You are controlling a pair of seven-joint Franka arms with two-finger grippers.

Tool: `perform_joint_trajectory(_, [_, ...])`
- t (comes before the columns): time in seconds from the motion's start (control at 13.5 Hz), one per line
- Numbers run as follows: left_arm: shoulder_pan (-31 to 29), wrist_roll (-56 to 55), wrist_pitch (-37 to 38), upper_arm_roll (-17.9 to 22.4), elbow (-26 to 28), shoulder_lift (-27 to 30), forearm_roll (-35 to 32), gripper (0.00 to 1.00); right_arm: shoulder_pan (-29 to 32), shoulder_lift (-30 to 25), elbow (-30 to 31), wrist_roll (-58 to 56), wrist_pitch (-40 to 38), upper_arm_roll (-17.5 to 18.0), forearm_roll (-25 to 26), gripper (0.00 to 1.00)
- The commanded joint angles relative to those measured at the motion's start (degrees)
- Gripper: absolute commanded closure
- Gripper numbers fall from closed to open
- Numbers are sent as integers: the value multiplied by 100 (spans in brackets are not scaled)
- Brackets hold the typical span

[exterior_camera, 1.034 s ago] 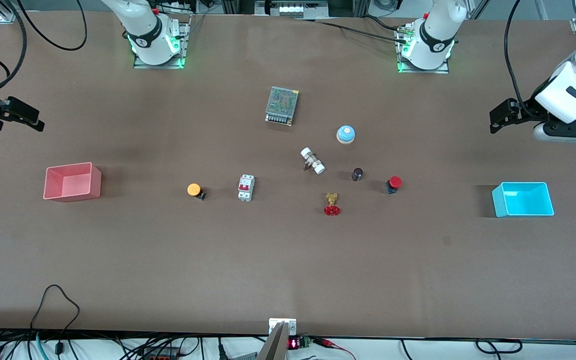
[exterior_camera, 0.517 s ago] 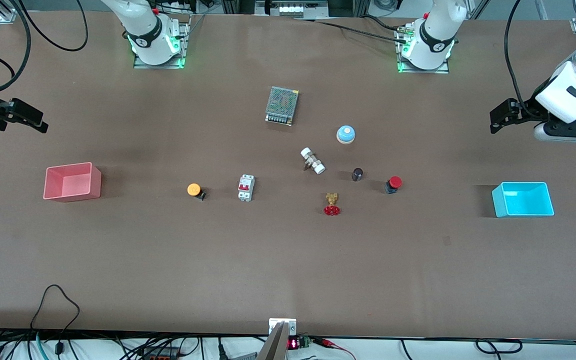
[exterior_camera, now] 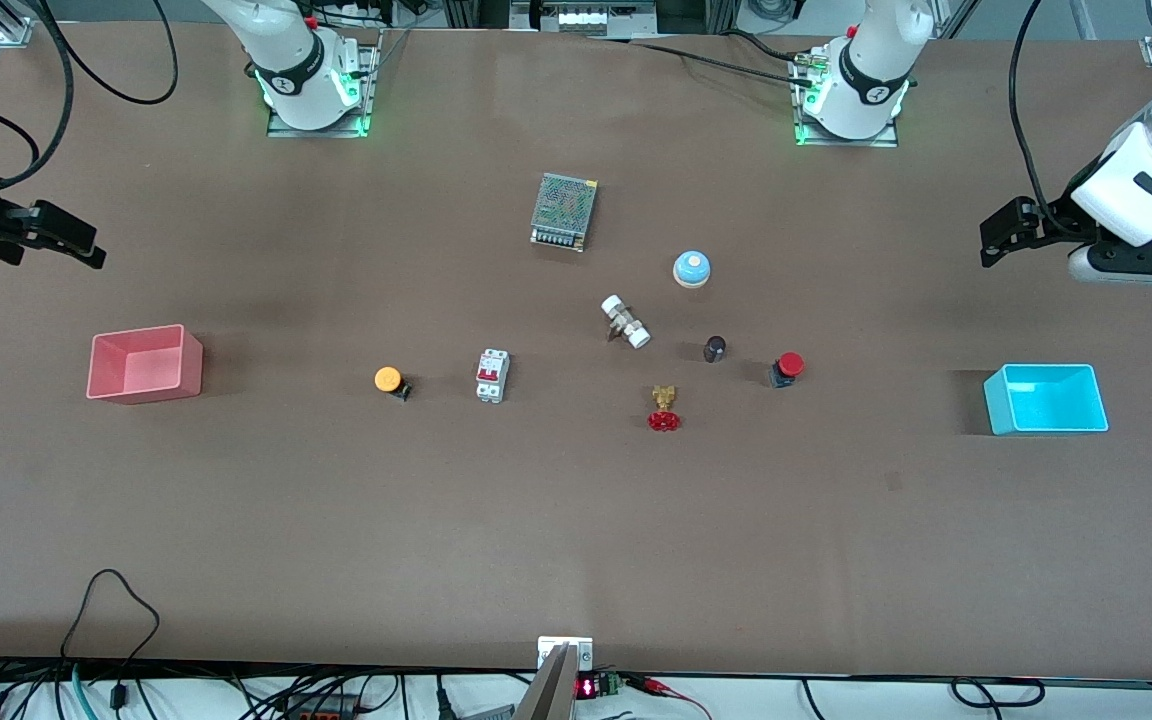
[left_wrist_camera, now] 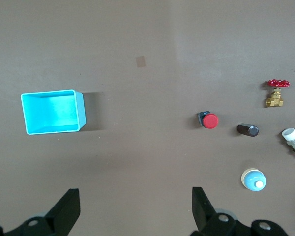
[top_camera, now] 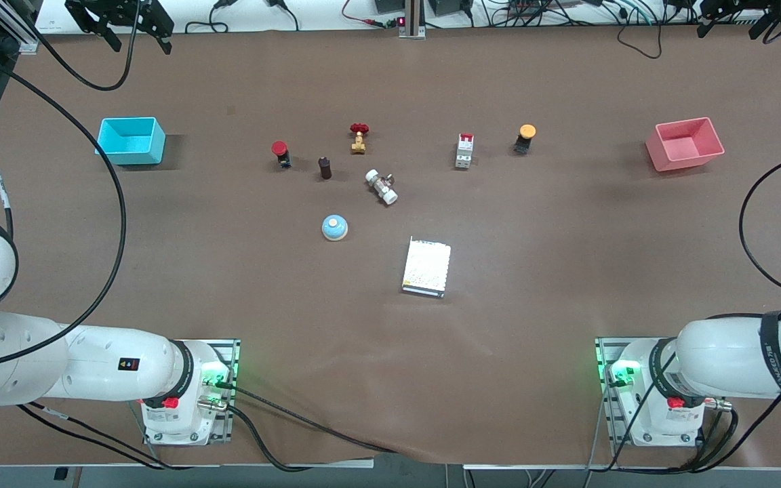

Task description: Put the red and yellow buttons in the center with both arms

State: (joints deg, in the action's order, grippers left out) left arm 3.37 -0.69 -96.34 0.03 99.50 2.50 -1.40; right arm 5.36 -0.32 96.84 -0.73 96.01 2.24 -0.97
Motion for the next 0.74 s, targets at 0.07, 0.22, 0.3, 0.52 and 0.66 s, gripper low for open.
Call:
perform_joint_trajectory(0.07, [-3,16,124,-21,-186,-92,-97,0,0,41,-165,30,-117,5,62,0])
perform_joint_trajectory(0.22, [-3,16,124,-21,-186,-92,-97,0,0,23,-165,21,-222,-4,62,0])
perform_joint_trajectory(0.3, [-3,16,124,-21,-186,-92,-97,0,0,14,-165,12,-292,-4,62,0])
perform_joint_trajectory(0.52, [-3,16,132,-21,-186,-92,-97,0,-27,14,-165,29,-337,14,44,0])
perform_joint_trajectory(0.66, [-12,16,133,-21,-186,-92,-97,0,-27,14,-165,38,-337,14,35,0])
